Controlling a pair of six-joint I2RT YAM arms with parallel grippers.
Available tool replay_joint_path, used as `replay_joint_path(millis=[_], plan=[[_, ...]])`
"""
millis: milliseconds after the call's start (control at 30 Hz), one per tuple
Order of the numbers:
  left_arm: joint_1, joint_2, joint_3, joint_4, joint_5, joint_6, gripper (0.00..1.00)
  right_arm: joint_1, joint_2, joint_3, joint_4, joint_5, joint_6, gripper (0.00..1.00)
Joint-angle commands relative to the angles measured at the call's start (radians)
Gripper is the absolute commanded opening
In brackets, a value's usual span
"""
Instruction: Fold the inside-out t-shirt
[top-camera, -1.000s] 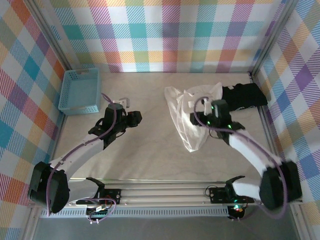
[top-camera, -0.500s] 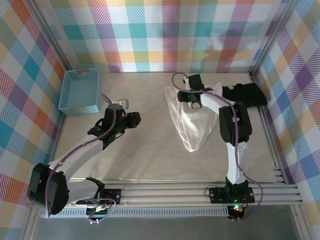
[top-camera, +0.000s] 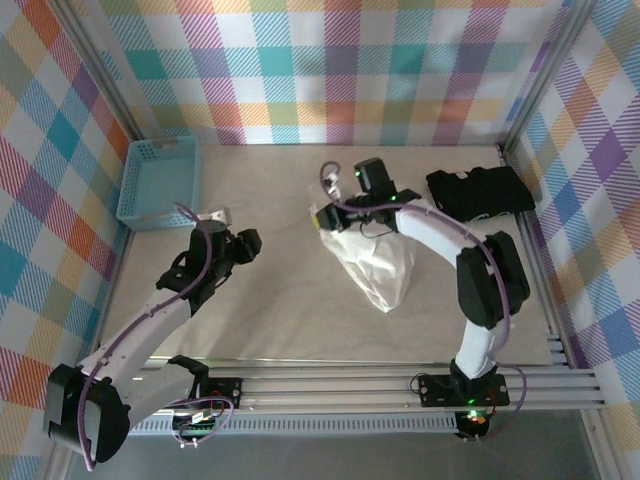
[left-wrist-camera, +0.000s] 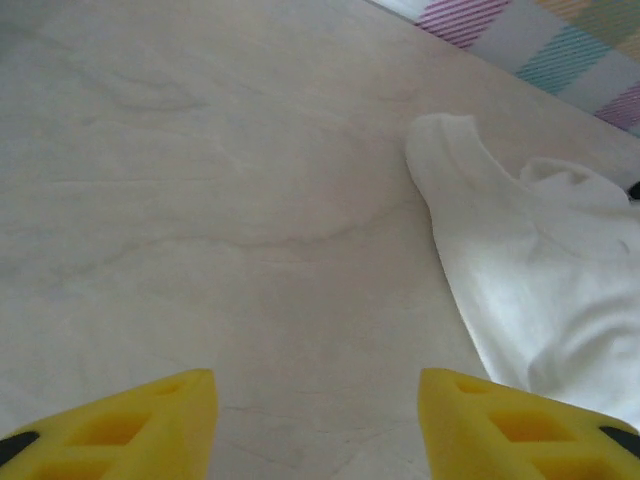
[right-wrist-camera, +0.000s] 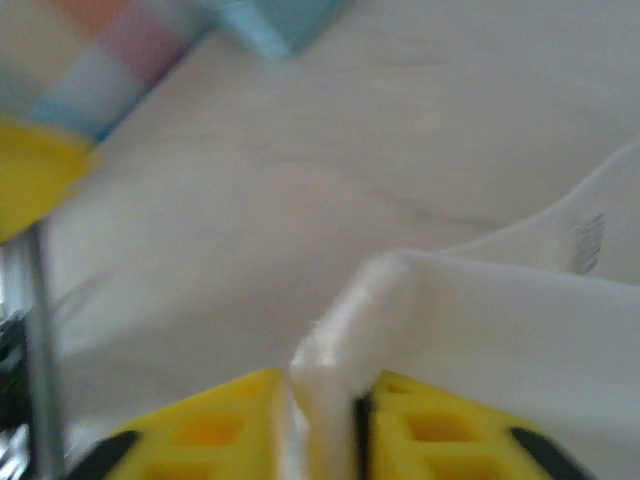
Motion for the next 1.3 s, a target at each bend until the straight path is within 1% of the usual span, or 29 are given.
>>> replay_joint_path(millis=[0,67,133,167,233,267,367,433,533,633,767,800,833,900,933,967,1033,1067,1100,1200,1267], plan=[[0.005,-0.019,-0.019,-0.011,0.061,0.011,0.59,0.002,-0.065,-0.1,-0.039,-0.098,-0.043,0.37],[0.003,-0.008,-0.032,0.015,0.131,0.01,0.61,-0.001,-0.133,-0.166,-0.039,-0.042,-0.059,0.45],[-0.007,0.012,-0.049,0.065,0.189,0.001,0.63,-0.012,-0.19,-0.228,-0.016,0.041,-0.037,0.51],[-0.015,0.027,-0.052,0.084,0.21,-0.002,0.64,-0.017,-0.202,-0.25,-0.002,0.079,-0.016,0.53],[-0.036,0.082,-0.038,0.089,0.225,0.0,0.66,-0.023,-0.201,-0.26,0.004,0.195,0.034,0.57],[-0.046,0.109,-0.027,0.074,0.221,0.001,0.66,-0.023,-0.189,-0.247,-0.008,0.216,0.045,0.57],[-0.058,0.173,0.002,0.015,0.156,-0.014,0.67,0.003,-0.15,-0.225,0.011,0.191,0.062,0.66],[-0.058,0.176,-0.004,-0.009,0.09,-0.03,0.67,0.053,-0.128,-0.215,0.011,0.221,0.029,0.68],[-0.044,0.137,-0.033,-0.034,0.0,-0.045,0.68,0.136,-0.093,-0.204,-0.005,0.284,-0.052,0.7],[-0.013,0.111,-0.063,-0.056,-0.026,-0.051,0.69,0.201,-0.035,-0.167,-0.057,0.351,-0.155,0.73],[0.003,0.098,-0.09,-0.065,-0.015,-0.056,0.69,0.238,0.061,-0.105,-0.104,0.424,-0.227,0.74],[0.002,0.095,-0.096,-0.062,-0.007,-0.059,0.69,0.238,0.08,-0.088,-0.11,0.441,-0.234,0.7],[0.002,0.09,-0.1,-0.06,0.0,-0.062,0.69,0.238,0.091,-0.074,-0.118,0.456,-0.24,0.62],[0.002,0.079,-0.111,-0.053,0.018,-0.064,0.69,0.235,0.09,-0.059,-0.11,0.488,-0.24,0.39],[0.002,0.072,-0.114,-0.052,0.025,-0.064,0.69,0.231,0.082,-0.059,-0.101,0.498,-0.236,0.32],[0.002,0.065,-0.119,-0.049,0.034,-0.062,0.69,0.222,0.07,-0.059,-0.098,0.492,-0.231,0.27],[0.002,0.056,-0.124,-0.046,0.044,-0.058,0.69,0.204,0.047,-0.063,-0.092,0.467,-0.217,0.14],[0.002,0.053,-0.126,-0.045,0.049,-0.057,0.69,0.193,0.032,-0.068,-0.087,0.452,-0.207,0.05],[0.002,0.052,-0.126,-0.046,0.049,-0.056,0.69,0.183,0.013,-0.076,-0.08,0.448,-0.194,0.0],[0.002,0.047,-0.125,-0.043,0.066,-0.051,0.69,0.127,-0.071,-0.126,-0.049,0.409,-0.135,0.0],[0.001,0.047,-0.128,-0.028,0.094,-0.042,0.69,0.075,-0.146,-0.179,-0.016,0.351,-0.103,0.0]])
